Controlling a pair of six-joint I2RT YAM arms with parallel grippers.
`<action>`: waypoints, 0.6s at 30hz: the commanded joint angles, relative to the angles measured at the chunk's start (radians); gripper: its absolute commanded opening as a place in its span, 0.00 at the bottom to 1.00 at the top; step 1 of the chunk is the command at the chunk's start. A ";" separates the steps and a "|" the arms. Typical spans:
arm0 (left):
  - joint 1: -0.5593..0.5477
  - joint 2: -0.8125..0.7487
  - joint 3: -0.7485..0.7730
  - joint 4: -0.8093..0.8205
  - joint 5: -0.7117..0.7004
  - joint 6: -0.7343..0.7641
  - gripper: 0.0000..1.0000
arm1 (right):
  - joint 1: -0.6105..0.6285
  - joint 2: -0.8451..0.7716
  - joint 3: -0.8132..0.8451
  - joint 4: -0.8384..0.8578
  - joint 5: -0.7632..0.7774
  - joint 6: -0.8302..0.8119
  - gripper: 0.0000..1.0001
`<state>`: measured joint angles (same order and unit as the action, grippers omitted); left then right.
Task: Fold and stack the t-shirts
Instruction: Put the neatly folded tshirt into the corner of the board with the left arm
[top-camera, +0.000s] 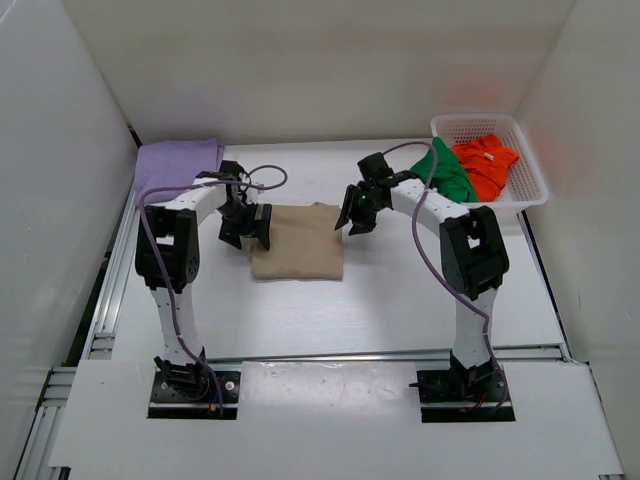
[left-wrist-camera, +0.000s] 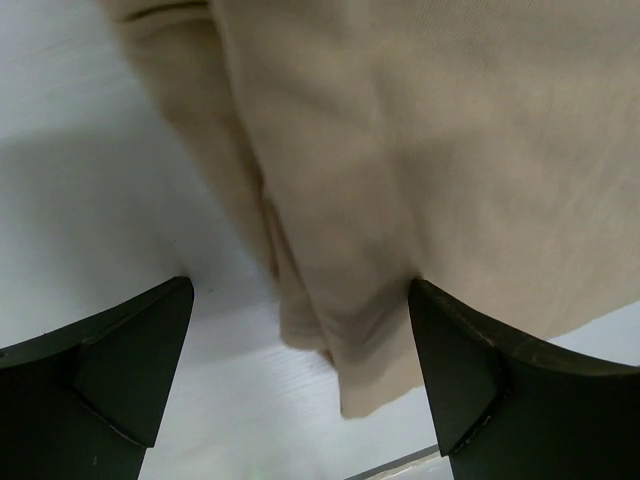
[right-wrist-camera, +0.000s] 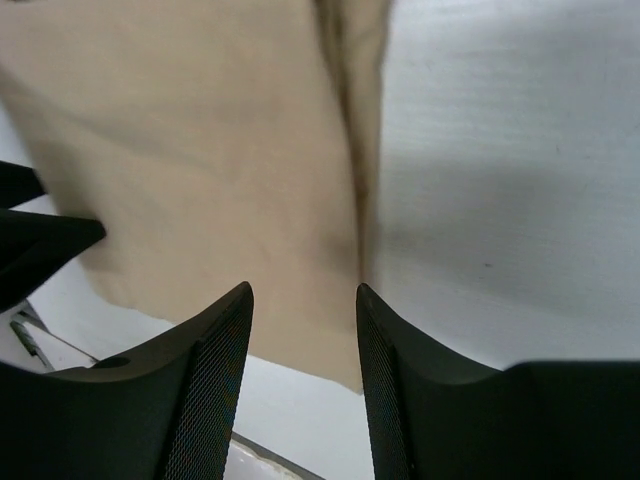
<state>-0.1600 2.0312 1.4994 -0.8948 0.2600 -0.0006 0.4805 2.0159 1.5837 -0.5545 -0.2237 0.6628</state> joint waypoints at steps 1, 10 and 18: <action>-0.004 0.023 0.013 0.033 0.105 0.001 1.00 | 0.009 0.021 -0.037 -0.018 -0.019 0.010 0.51; 0.016 0.181 0.051 0.033 0.290 0.001 0.72 | 0.009 0.030 -0.134 0.059 -0.059 0.069 0.49; 0.073 0.258 0.183 -0.026 0.404 0.001 0.10 | 0.009 0.021 -0.154 0.077 -0.068 0.090 0.49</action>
<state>-0.0998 2.2639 1.6680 -0.9428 0.6815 -0.0292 0.4870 2.0441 1.4418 -0.5037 -0.2710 0.7364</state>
